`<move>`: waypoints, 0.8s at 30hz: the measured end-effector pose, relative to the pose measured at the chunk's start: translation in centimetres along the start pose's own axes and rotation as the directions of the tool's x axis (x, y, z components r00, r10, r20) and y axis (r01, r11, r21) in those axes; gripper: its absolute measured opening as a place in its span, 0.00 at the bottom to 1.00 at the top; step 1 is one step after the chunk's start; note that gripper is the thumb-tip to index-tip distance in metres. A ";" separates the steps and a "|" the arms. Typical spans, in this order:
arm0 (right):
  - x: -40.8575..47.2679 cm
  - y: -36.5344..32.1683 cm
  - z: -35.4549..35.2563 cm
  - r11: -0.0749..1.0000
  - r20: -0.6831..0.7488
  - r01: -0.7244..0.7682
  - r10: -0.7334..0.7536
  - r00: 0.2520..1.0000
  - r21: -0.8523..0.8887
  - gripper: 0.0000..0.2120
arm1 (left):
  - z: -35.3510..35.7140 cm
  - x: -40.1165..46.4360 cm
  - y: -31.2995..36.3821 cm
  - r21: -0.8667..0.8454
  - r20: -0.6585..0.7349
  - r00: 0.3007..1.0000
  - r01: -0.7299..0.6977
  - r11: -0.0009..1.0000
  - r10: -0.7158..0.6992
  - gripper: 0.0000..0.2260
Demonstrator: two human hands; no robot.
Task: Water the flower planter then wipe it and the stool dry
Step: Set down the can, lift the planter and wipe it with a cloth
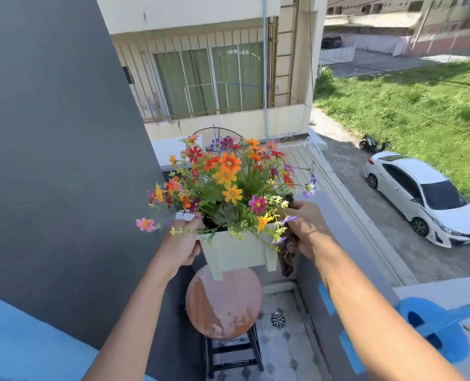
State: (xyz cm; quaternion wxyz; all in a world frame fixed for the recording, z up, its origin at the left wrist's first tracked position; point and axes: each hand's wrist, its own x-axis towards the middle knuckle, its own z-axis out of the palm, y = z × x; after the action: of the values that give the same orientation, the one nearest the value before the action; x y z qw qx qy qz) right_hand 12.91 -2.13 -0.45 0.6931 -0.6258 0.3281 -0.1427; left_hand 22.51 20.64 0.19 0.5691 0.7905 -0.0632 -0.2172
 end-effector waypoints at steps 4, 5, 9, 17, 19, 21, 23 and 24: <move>1.1 1.0 -0.9 0.987 0.062 -0.018 0.028 0.998 -0.162 0.08 | 0.1 -0.4 0.5 0.018 0.006 1.000 -0.028 0.999 0.028 0.13; 1.1 1.6 -0.8 0.991 0.027 0.000 0.004 1.000 -0.134 0.13 | 0.2 -0.4 0.5 0.008 0.000 0.999 -0.035 0.999 0.035 0.13; -1.0 1.0 0.2 0.997 -0.118 -0.070 0.071 0.990 0.017 0.08 | 0.8 0.0 1.2 -0.200 -0.088 0.994 -0.087 0.976 0.071 0.13; -2.4 1.3 3.4 0.918 -0.283 0.062 0.056 0.958 0.391 0.16 | 4.6 -1.8 -1.5 0.001 -0.158 0.982 -0.106 0.994 0.104 0.15; -2.7 1.2 3.9 0.944 -0.291 0.107 -0.012 0.957 0.313 0.13 | 5.9 -2.6 -1.1 0.092 -0.050 0.990 -0.127 0.988 0.132 0.18; -3.2 1.3 4.5 0.962 -0.236 0.125 -0.067 0.970 0.242 0.09 | 6.9 -3.0 -0.5 0.202 -0.011 0.986 -0.160 0.966 0.166 0.19; -4.0 1.3 5.2 0.970 -0.226 0.150 -0.105 0.969 0.192 0.08 | 7.4 -2.5 -0.7 0.115 -0.066 0.997 -0.022 0.993 0.030 0.13; -4.6 1.2 5.5 0.971 -0.215 0.166 -0.127 0.968 0.172 0.06 | 7.5 -2.3 -1.0 0.051 -0.058 0.997 0.051 0.997 -0.049 0.11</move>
State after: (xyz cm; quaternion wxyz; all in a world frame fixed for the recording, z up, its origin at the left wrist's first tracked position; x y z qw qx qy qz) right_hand 12.70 5.15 -0.37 0.6997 -0.5624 0.3346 -0.2868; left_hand 17.17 15.27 -1.98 0.5443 0.8122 -0.0329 -0.2072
